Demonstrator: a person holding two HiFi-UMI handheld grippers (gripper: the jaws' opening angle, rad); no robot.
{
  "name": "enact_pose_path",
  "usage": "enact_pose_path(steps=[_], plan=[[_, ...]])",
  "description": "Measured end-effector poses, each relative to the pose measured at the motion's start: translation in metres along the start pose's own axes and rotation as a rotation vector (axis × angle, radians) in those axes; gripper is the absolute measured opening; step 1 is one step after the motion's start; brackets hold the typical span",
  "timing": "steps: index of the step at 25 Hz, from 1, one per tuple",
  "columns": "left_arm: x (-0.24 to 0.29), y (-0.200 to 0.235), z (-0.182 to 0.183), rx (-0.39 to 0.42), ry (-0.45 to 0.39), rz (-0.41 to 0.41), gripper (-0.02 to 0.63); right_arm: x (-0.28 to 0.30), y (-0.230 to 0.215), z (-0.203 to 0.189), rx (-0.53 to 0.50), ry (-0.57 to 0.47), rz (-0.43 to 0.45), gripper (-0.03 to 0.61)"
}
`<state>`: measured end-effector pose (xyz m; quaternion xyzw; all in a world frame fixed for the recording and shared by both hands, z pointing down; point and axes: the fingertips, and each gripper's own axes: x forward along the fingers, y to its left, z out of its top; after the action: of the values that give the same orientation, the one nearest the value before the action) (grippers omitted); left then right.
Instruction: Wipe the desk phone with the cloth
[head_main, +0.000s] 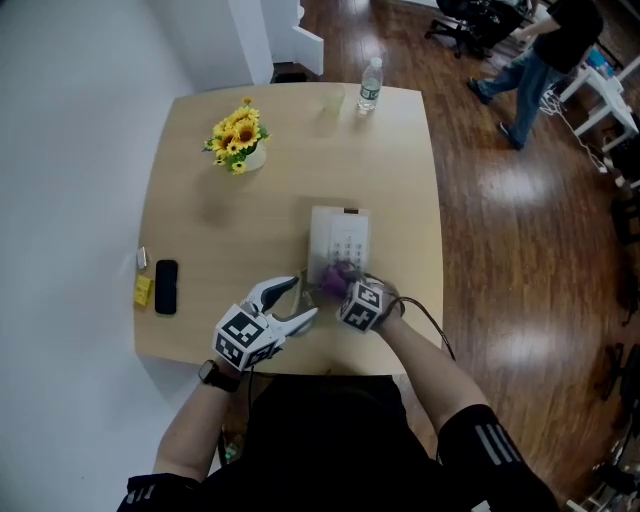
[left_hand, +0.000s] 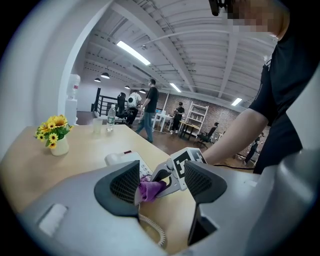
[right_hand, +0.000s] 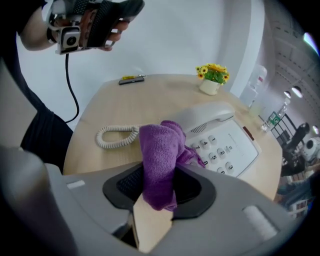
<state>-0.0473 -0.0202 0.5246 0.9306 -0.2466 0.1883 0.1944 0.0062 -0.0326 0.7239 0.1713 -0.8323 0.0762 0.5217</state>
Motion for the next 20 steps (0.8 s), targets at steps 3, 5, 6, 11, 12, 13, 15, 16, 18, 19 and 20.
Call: enact_pose_path(steps=[3,5,6,11,12,13,15,16,18,19,20], plan=[[0.001,0.002,0.001,0.011,-0.002,-0.005,0.276,-0.002,-0.002,-0.010,-0.033,0.024,-0.014,0.156],[0.002,0.004,0.002,0.019,-0.006,-0.010,0.276,-0.006,-0.004,-0.018,-0.022,0.032,-0.023,0.156],[0.002,0.005,0.001,0.021,-0.005,-0.012,0.276,-0.008,-0.005,-0.024,-0.009,0.037,-0.028,0.156],[0.004,0.007,0.004,0.024,0.000,-0.020,0.276,-0.020,-0.015,-0.055,0.067,0.075,-0.073,0.156],[0.004,0.007,0.003,0.027,-0.001,-0.024,0.276,-0.023,-0.017,-0.063,0.084,0.085,-0.085,0.156],[0.004,0.007,0.002,0.031,-0.003,-0.028,0.275,-0.026,-0.020,-0.070,0.101,0.094,-0.094,0.156],[0.003,0.006,0.001,0.035,-0.004,-0.034,0.275,-0.035,-0.024,-0.080,0.147,0.095,-0.107,0.156],[0.002,0.006,0.001,0.035,-0.005,-0.035,0.276,-0.041,-0.025,-0.083,0.179,0.084,-0.112,0.156],[-0.001,0.006,0.003,0.031,-0.007,-0.037,0.276,-0.055,-0.028,-0.084,0.265,0.036,-0.122,0.156],[-0.003,0.006,0.004,0.030,-0.009,-0.037,0.276,-0.062,-0.029,-0.084,0.316,0.003,-0.126,0.156],[-0.005,0.005,0.003,0.032,-0.009,-0.039,0.276,-0.070,-0.030,-0.082,0.370,-0.036,-0.129,0.156]])
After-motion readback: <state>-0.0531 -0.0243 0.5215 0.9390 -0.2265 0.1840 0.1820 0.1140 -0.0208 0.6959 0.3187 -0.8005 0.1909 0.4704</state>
